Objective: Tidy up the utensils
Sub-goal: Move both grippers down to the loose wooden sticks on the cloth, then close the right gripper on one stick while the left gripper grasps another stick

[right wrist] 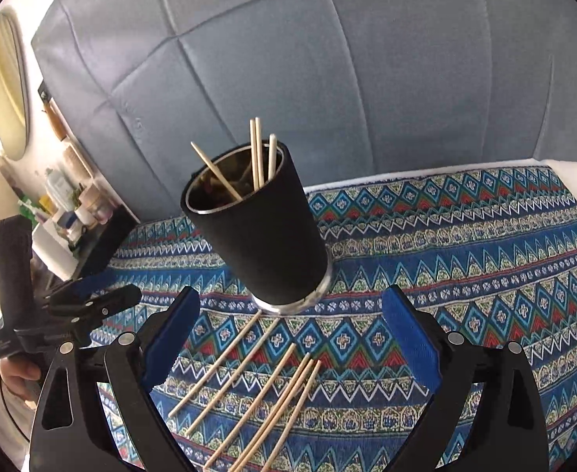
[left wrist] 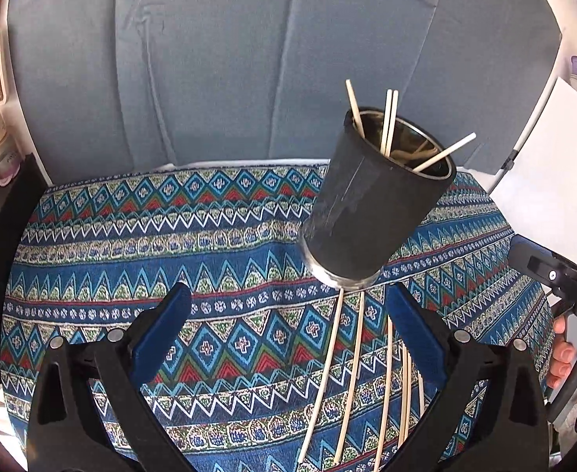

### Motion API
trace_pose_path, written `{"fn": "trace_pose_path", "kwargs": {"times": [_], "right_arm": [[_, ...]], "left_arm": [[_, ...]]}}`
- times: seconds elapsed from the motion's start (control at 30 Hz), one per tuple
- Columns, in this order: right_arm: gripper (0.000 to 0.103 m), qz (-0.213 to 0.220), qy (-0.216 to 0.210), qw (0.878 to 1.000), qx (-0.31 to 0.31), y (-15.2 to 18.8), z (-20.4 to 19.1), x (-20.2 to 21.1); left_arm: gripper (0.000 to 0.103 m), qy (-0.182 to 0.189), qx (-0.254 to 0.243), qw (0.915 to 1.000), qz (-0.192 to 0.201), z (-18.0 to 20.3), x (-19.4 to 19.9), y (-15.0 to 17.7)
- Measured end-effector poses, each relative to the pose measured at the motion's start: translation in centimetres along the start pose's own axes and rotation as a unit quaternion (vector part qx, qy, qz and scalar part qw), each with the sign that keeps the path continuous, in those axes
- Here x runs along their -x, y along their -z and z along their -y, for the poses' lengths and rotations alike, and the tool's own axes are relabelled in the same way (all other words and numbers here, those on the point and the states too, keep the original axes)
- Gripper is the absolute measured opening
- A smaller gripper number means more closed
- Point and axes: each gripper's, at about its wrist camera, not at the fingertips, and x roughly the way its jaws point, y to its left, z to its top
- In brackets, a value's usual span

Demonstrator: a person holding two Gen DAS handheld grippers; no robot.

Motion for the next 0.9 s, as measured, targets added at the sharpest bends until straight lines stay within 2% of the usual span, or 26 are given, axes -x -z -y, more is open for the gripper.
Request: {"fn": "trace_pose_path", "kwargs": {"times": [0.17, 0.4, 0.57, 0.9], "right_arm": [[0.090, -0.057, 0.019, 0.998, -0.011, 3.4, 0.8, -2.1], [0.090, -0.138, 0.050, 0.989, -0.021, 8.1, 1.9, -5.0], [0.090, -0.178, 0.064, 0.982, -0.009, 10.3, 2.0, -6.4], [0.091, -0.191, 0.101, 0.976, 0.035, 11.5, 0.5, -7.3]], "left_arm": [[0.097, -0.010, 0.004, 0.9990, -0.043, -0.1, -2.4, 2.0], [0.097, -0.020, 0.013, 0.9933, -0.113, -0.5, -5.7, 4.5], [0.097, -0.022, 0.017, 0.9895, -0.142, -0.7, -7.2, 5.8], [0.097, -0.062, -0.049, 0.9836, -0.162, 1.2, -9.1, 7.1]]}}
